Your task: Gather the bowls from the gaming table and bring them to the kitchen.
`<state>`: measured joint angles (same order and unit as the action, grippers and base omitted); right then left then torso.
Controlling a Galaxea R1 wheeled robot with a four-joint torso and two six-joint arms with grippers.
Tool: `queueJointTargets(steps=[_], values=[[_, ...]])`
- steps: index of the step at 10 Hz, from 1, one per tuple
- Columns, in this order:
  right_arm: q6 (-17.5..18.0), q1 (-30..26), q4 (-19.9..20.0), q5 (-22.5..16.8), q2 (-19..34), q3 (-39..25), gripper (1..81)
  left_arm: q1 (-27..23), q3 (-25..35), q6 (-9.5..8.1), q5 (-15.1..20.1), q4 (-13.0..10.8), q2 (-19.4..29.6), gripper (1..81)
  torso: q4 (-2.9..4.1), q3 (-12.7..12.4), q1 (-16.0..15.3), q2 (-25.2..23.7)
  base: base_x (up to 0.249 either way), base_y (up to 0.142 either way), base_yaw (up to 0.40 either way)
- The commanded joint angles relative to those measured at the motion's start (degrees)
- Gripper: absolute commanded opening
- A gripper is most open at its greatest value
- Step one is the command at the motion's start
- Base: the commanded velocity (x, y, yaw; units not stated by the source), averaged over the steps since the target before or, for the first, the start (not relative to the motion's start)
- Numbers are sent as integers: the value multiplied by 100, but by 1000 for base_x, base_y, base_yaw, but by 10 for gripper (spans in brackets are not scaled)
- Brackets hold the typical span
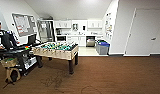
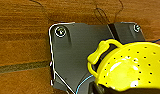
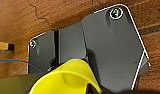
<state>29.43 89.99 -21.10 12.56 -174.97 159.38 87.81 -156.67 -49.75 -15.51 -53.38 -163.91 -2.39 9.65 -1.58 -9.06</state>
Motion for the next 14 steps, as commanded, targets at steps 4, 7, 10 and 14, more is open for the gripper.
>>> queueJointTargets(steps=[4,7,10,14], values=[[-25,-249,-8,-201,12,-4,10,-251,-39,-8,144,-32,122,10,0,0,0,0,93,-50,0],[-25,-249,-8,-201,12,-4,10,-251,-30,-8,144,-41,113,10,0,0,-5,2,87,-73,0],[-25,-249,-8,-210,4,-4,10,-250,-30,-8,144,-32,122,10,0,0,-2,0,87,0,0],[-16,-249,-8,-210,4,4,10,-242,-30,-8,144,-41,122,10,0,0,-2,0,87,0,0]])
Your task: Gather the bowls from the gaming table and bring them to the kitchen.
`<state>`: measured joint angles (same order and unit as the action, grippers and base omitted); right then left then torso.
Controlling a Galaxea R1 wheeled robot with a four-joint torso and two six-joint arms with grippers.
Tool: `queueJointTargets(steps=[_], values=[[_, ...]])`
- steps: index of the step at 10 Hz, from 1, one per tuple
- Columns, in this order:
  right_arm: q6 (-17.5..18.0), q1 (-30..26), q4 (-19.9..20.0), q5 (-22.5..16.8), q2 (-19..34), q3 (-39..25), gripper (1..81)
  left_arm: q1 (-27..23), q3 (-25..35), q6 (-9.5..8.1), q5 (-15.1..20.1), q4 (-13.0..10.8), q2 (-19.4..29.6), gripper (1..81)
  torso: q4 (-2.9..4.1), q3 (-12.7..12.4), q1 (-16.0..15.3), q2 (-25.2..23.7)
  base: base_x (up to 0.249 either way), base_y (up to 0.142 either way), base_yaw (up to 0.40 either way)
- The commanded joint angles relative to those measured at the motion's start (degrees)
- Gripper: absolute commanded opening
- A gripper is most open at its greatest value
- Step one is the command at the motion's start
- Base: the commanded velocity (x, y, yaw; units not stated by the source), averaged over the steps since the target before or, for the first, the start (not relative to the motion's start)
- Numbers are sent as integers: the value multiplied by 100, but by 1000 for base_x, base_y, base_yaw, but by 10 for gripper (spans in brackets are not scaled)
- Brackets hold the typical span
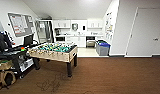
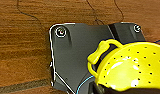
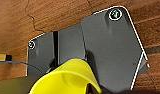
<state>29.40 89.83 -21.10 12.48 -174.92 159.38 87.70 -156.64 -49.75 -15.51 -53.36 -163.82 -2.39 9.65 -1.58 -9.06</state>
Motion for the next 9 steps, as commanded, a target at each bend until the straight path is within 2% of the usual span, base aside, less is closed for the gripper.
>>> queueJointTargets(steps=[1,9], values=[[-22,-242,-8,-202,7,-4,10,-231,-34,-8,144,-43,112,10,0,0,0,0,87,0,0],[-22,-286,-8,-202,-10,-4,10,-205,-25,-8,136,-43,103,10,0,0,2,0,94,0,0]])
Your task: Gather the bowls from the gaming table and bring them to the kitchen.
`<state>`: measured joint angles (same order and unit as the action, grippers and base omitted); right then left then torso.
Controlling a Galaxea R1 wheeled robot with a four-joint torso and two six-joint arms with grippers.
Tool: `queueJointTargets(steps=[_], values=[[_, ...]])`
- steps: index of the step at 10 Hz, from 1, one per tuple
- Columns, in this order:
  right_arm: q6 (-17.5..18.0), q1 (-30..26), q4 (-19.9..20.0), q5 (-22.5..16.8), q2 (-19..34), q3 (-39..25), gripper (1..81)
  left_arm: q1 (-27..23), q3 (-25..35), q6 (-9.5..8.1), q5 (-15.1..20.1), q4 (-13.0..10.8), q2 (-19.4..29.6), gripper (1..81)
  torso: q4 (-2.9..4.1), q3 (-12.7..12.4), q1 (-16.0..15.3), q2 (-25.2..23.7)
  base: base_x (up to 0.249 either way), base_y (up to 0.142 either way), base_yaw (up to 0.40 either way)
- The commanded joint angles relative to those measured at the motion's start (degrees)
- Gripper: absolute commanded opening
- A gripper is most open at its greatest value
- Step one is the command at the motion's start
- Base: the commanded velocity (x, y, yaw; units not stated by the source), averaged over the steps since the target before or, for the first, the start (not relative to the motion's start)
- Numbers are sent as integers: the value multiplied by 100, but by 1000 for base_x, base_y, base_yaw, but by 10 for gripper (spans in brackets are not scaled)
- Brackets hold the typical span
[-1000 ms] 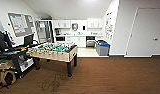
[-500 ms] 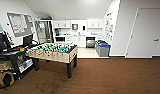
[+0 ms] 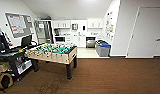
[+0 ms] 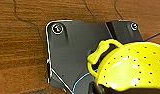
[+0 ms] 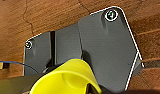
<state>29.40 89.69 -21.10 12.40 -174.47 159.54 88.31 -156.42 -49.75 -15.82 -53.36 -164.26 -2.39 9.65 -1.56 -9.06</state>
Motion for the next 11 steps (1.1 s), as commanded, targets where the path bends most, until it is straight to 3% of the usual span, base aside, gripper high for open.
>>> queueJointTargets(steps=[1,11], values=[[-22,-271,-8,-194,-55,-20,10,-266,-47,-8,167,-43,147,10,0,0,0,0,102,0,0],[-22,-271,-8,-194,-46,-12,10,-266,-38,-8,167,-69,121,10,0,0,-2,0,111,0,0]])
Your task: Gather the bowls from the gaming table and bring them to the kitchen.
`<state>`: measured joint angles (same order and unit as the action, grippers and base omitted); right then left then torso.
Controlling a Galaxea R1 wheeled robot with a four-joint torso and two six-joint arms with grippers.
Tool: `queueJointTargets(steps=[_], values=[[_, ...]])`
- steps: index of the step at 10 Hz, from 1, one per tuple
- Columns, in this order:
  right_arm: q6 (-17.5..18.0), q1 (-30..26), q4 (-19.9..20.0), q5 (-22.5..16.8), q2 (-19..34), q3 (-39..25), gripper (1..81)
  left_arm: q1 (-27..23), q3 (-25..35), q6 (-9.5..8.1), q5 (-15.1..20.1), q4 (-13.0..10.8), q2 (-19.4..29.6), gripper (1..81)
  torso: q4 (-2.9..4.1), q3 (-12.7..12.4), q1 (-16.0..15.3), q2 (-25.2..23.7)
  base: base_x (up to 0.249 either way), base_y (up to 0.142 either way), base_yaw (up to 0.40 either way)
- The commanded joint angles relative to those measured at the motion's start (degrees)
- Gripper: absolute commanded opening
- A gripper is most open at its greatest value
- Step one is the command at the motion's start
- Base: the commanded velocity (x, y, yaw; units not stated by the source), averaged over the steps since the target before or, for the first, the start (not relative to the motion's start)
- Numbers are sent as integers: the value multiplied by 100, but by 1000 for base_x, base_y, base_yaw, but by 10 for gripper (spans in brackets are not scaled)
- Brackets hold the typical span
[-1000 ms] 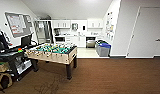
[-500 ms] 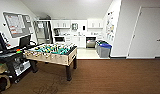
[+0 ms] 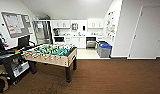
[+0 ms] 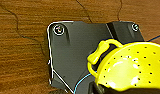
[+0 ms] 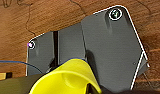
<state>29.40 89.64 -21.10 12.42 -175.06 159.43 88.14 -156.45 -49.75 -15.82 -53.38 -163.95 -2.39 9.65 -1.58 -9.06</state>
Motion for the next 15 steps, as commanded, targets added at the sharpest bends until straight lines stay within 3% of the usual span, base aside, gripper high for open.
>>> queueJointTargets(steps=[1,8,15], values=[[-22,-266,-8,-196,12,-9,10,-248,-35,-8,167,-67,90,10,0,0,0,0,112,0,0],[-22,-266,-8,-196,12,8,10,-240,-35,-8,167,-58,90,10,0,0,0,2,112,-61,0],[-22,-283,-8,-196,3,-9,10,-240,-26,-8,167,-41,99,10,0,0,0,0,116,0,0]])
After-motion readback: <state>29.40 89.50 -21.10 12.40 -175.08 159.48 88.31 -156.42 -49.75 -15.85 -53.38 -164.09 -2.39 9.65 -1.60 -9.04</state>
